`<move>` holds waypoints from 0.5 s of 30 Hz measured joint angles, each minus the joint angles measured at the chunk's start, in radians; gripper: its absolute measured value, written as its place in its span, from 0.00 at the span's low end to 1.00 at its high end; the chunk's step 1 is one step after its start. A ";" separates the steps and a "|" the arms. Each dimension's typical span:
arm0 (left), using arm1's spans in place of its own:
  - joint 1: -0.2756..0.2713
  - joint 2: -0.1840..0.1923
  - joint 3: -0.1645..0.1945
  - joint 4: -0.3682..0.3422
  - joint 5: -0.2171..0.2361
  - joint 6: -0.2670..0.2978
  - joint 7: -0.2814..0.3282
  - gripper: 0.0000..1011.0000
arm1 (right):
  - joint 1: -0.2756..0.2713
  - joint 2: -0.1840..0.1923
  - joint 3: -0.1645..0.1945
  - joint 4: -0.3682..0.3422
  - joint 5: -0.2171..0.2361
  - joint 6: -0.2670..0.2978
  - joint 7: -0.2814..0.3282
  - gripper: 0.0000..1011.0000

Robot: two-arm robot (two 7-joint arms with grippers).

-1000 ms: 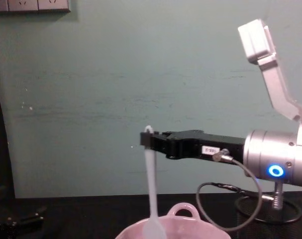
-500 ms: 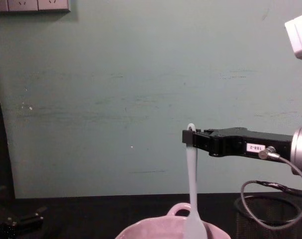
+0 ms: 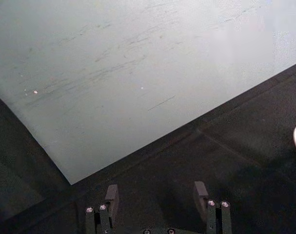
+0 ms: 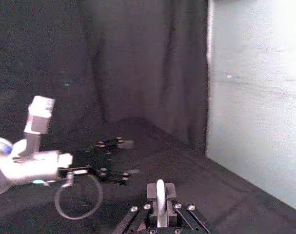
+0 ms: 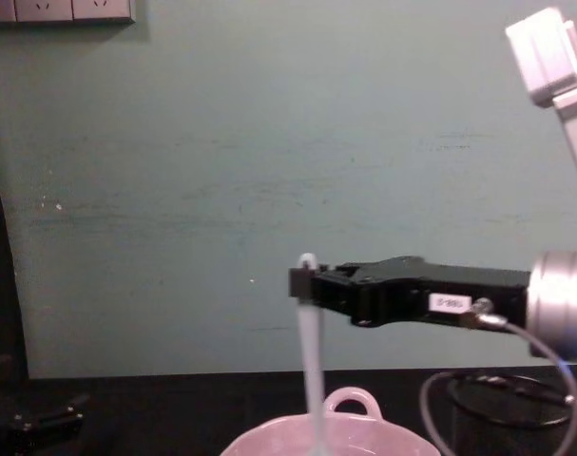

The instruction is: Use the one hand to pick up the spoon and stir the clear water in the bowl.

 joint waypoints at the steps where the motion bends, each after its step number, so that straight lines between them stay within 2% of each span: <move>1: 0.000 0.000 0.000 0.000 0.000 0.000 0.000 1.00 | 0.001 -0.003 -0.005 0.000 0.000 0.000 0.003 0.11; 8: 0.000 0.000 0.000 0.000 0.000 0.000 0.000 1.00 | 0.033 -0.045 -0.045 0.031 -0.001 -0.011 0.028 0.11; 15: 0.000 0.000 0.000 0.000 0.000 0.000 0.000 1.00 | 0.089 -0.093 -0.058 0.122 -0.002 -0.047 0.044 0.11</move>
